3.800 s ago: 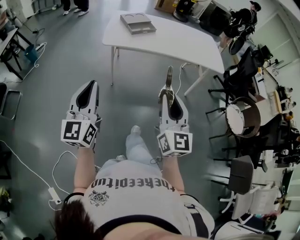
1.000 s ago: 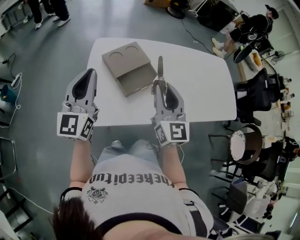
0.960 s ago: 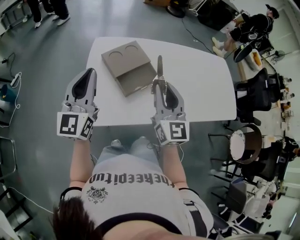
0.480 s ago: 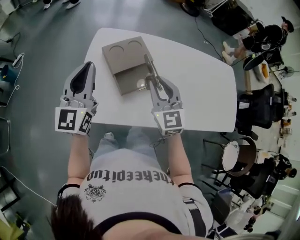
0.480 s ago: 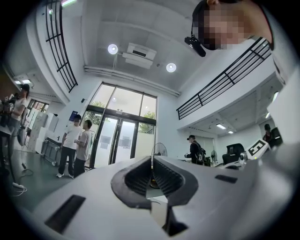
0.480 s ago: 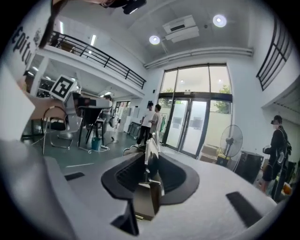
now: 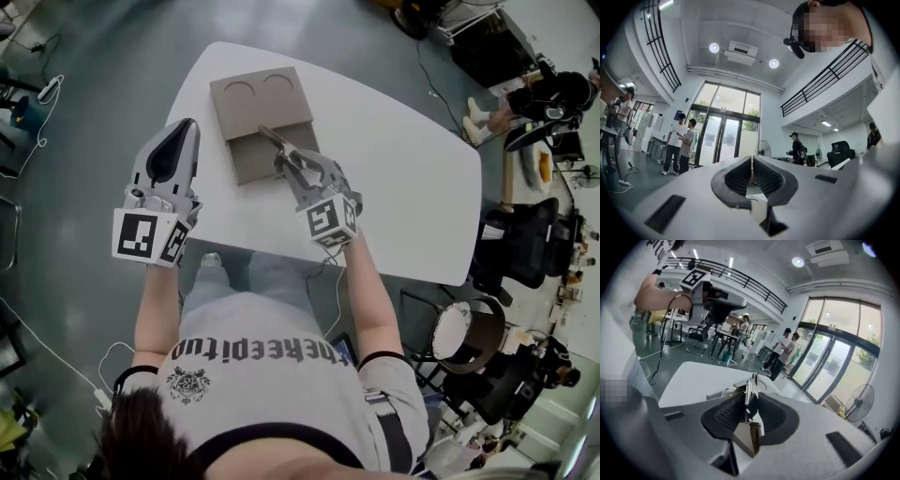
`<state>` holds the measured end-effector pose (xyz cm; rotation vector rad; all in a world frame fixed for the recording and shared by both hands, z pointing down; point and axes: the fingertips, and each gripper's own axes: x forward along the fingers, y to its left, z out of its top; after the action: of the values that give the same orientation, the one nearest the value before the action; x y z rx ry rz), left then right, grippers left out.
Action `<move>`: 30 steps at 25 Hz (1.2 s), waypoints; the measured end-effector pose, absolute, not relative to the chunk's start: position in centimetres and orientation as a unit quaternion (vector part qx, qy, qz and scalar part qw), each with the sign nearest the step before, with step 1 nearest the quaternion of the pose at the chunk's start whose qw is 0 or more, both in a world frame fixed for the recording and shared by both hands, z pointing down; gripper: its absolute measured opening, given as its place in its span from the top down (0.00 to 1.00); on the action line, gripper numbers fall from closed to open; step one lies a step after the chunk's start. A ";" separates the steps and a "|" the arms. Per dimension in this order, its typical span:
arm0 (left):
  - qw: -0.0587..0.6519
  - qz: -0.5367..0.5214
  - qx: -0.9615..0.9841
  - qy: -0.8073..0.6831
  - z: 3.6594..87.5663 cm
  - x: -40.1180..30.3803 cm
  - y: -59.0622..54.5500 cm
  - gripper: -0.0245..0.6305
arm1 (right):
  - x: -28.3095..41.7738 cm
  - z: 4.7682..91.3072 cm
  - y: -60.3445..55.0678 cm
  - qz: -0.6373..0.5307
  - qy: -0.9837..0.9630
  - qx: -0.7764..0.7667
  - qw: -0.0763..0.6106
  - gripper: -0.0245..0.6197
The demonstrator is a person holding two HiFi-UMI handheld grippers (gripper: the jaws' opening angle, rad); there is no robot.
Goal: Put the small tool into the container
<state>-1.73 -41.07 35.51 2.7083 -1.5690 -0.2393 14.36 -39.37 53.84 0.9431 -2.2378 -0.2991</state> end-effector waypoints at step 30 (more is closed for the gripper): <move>-0.004 -0.049 0.803 -0.594 36.1 -4.1 -39.6 0.94 | 13.9 66.3 -44.1 -0.188 -0.811 0.178 0.525 0.82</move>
<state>-4.11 -39.64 36.12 2.5284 -1.8718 -0.1544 13.87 -44.08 66.26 0.4262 -1.9396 -0.4487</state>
